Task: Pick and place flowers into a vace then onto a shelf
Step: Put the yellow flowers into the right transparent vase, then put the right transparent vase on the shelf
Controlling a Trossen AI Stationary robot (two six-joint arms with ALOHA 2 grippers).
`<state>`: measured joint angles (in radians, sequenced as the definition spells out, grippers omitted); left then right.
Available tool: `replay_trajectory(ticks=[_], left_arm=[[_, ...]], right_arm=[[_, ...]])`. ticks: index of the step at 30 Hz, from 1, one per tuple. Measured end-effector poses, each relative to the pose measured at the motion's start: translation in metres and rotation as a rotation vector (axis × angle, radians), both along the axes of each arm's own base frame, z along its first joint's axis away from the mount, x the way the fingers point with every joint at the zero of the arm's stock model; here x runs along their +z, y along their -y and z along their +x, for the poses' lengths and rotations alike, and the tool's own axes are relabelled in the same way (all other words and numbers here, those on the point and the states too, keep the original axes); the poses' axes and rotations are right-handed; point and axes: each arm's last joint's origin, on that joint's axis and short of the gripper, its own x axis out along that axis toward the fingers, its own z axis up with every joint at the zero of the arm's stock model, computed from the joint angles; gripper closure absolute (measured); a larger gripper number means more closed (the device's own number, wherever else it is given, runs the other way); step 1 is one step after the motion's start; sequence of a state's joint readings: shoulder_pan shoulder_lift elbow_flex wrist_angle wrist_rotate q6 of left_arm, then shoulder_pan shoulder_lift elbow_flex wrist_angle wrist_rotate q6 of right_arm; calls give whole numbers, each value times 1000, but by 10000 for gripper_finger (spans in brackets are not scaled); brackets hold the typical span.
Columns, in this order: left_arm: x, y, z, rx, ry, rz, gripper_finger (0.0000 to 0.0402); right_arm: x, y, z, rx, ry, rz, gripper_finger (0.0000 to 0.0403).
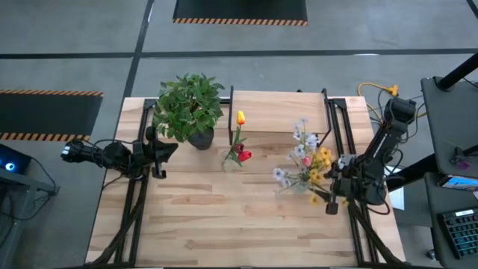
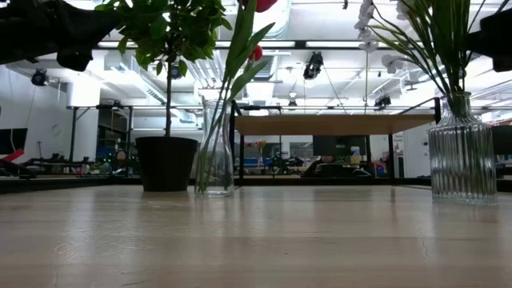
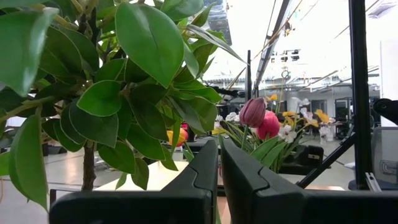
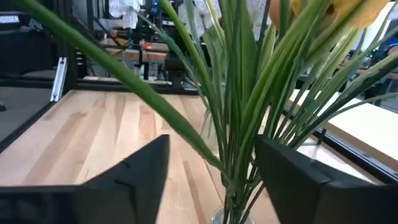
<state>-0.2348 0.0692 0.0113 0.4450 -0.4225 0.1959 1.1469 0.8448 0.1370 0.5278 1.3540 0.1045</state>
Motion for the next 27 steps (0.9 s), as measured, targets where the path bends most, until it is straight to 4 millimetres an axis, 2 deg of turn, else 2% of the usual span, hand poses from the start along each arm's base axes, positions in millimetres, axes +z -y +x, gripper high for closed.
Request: replay_trajectory(ticks=[6,11,27], left_arm=[[0,0,0,0,0,0,397],[0,0,0,0,0,0,397],[0,0,0,0,0,0,397]], right_arm=[[2,-5,-10,19,12,1,116],[3,-9,-17,57,19,18,83],[3,-21,-45,270,26,165,79]])
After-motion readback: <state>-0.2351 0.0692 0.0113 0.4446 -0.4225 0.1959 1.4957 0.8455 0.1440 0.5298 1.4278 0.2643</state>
